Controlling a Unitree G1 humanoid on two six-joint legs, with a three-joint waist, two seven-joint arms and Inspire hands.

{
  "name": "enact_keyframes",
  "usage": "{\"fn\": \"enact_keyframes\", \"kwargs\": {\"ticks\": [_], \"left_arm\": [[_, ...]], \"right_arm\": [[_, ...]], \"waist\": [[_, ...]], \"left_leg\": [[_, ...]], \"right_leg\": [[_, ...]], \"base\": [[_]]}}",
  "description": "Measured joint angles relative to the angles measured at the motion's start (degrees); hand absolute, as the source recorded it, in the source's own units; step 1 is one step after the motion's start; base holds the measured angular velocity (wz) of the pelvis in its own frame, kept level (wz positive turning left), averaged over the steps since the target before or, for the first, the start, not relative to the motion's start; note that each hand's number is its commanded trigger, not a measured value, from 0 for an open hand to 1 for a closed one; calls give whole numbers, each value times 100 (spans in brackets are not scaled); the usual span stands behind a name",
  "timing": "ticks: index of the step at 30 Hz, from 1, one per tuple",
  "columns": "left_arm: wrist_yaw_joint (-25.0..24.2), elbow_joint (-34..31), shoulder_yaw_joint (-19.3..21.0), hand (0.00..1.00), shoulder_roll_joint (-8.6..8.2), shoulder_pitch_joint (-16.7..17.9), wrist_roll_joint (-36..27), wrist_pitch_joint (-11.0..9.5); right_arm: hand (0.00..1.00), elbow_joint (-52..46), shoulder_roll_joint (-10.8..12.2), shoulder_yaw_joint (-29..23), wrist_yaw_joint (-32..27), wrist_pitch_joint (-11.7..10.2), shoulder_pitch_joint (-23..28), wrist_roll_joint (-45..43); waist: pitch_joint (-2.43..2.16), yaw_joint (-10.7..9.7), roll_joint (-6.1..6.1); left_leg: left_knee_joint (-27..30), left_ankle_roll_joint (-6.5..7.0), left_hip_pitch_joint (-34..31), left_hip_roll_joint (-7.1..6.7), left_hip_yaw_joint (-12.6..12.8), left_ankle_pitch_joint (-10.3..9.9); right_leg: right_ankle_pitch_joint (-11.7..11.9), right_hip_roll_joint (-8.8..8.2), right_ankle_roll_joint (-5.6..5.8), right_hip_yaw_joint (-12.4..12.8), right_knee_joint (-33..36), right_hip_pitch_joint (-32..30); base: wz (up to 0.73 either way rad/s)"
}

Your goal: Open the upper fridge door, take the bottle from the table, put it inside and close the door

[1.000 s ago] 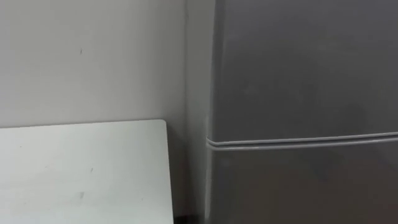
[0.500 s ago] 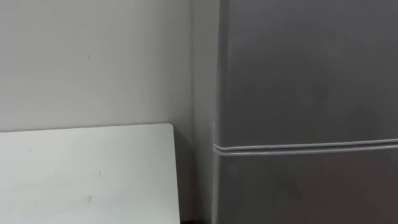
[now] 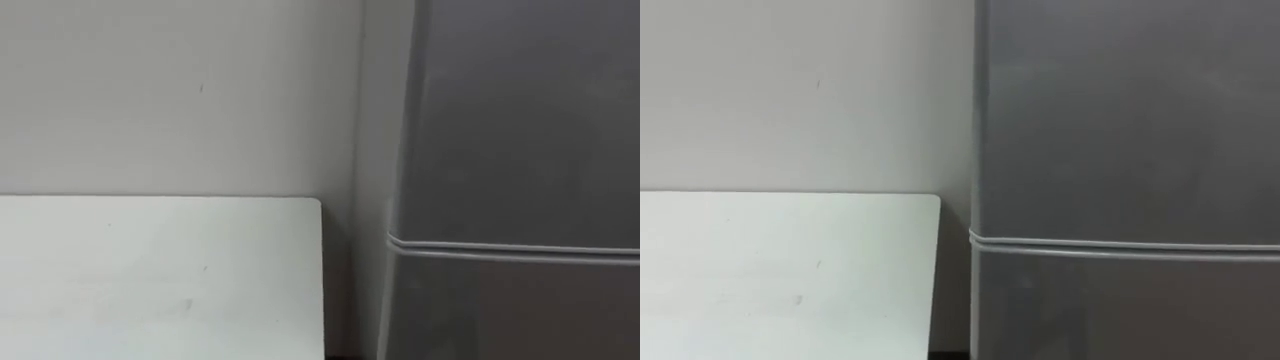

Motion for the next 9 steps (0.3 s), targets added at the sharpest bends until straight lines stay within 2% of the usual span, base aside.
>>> {"fn": "enact_keyframes", "kwargs": {"ticks": [3,9], "left_arm": [[-1,-20,1,0,-5,-34,-4,5],[-18,-18,0,0,-4,-77,-18,36]], "right_arm": [[0,4,-1,0,90,35,-42,-2],[0,9,-15,4,258,46,-71,-2]], "waist": [[25,2,-3],[24,-1,-1]], "left_leg": [[-4,-1,-7,0,0,-8],[-5,1,-13,-4,2,-12]], "right_leg": [[-4,1,1,1,-7,-8],[-4,0,2,2,-9,-16]], "base": [[0],[0]]}}
